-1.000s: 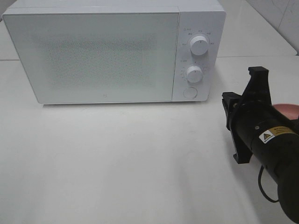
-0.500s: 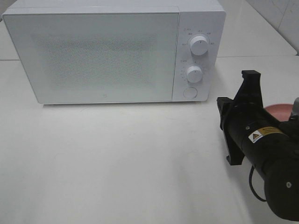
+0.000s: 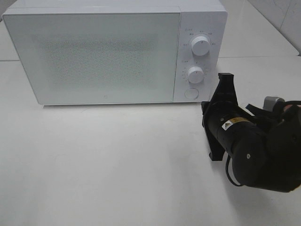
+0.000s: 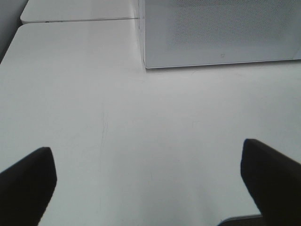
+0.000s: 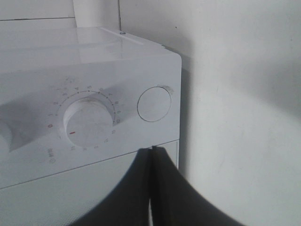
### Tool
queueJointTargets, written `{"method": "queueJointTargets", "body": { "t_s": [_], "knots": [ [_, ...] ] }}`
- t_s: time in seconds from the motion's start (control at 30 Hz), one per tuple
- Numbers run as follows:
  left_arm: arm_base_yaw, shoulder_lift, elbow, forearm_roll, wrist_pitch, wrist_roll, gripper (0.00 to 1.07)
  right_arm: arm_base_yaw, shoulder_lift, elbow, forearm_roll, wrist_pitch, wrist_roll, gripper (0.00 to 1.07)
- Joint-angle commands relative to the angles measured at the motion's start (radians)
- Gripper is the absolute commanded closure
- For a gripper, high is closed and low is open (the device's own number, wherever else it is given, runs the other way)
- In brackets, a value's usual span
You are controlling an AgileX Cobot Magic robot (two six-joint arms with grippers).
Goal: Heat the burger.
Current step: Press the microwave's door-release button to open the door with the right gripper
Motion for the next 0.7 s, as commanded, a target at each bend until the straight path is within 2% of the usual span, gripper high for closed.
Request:
{"method": "queueJointTargets", "body": {
  "t_s": [0.03, 0.33, 0.4, 0.7],
  "knots": [
    [0.002, -0.023, 0.003, -0.006, -0.011, -0.006, 0.07, -0.027, 0.03, -0.05, -0.023, 0.058, -0.01, 1.07],
    [0.002, -0.023, 0.003, -0.006, -0.011, -0.006, 0.07, -0.082, 0.067, -0.135, -0.045, 0.09, -0.06, 1.07],
    [0.002, -0.023, 0.003, -0.006, -0.011, -0.006, 0.07, -0.105, 0.09, -0.186, -0.047, 0.144, -0.106, 1.07],
    [0.002, -0.017, 0.003, -0.006, -0.011, -0.006, 0.07, -0.13, 0.144, -0.253, -0.052, 0.166, -0.11, 1.07]
  ]
}}
